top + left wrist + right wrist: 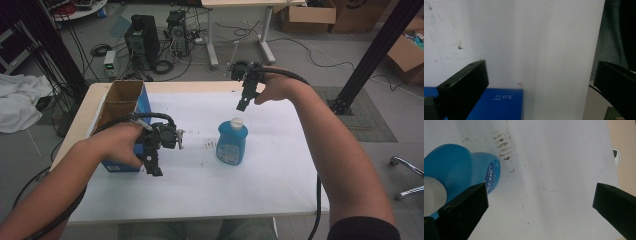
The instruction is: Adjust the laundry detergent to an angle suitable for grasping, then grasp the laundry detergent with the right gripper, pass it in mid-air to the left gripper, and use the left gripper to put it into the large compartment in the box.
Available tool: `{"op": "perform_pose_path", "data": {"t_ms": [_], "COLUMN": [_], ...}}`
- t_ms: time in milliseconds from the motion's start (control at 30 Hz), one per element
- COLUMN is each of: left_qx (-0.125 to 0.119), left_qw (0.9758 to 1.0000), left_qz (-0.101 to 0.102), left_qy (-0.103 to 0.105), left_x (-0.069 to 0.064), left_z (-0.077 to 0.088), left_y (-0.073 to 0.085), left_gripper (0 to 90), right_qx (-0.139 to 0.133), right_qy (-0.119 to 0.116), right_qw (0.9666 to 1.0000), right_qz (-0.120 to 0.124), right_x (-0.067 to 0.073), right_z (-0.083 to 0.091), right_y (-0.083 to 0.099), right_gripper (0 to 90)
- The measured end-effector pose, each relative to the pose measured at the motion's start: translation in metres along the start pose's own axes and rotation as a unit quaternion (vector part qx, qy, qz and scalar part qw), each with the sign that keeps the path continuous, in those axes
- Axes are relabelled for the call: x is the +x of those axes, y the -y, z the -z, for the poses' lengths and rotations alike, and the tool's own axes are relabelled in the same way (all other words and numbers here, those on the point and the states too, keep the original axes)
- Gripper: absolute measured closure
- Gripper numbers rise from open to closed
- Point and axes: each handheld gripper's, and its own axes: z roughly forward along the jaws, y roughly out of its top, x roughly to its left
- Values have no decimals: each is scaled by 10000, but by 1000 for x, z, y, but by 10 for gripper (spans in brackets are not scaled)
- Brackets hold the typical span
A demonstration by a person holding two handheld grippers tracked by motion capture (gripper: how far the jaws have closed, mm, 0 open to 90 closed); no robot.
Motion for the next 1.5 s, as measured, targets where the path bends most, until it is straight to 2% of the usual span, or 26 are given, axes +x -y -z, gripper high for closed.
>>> {"op": "perform_pose_path", "data": {"t_ms": [300,467,667,800,900,1067,1333,1400,1500], "left_qx": [-7,-14,-73,7,-62,-21,-103,-57,-151], "left_qw": [10000,10000,10000,10000,9999,10000,9999,9999,9997], "left_qz": [32,-3,-15,20,29,35,35,93,152], "left_qy": [-21,-39,-31,-93,-95,-87,-72,-98,-98], "left_x": [1,-2,2,5,5,4,2,1,-1], "left_z": [3,6,6,9,13,12,11,10,11], "left_y": [3,4,5,6,8,8,10,11,14], "left_gripper": [1,1,1,1,1,1,1,1,1], "right_qx": [15,-42,-11,-27,-96,-17,20,-16,-116], "right_qy": [32,58,76,79,88,85,112,135,86], "right_qw": [10000,9999,9999,9999,9998,9999,9999,9998,9998], "right_qz": [-11,-82,-106,-119,-122,-72,-76,-109,-155], "right_x": [-1,-3,-6,-7,-6,-4,-4,-7,-8], "right_z": [-2,4,2,2,3,0,-2,-2,-1], "right_y": [0,4,4,3,3,1,0,1,2], "right_gripper": [0,0,0,0,0,0,0,0,0]}}
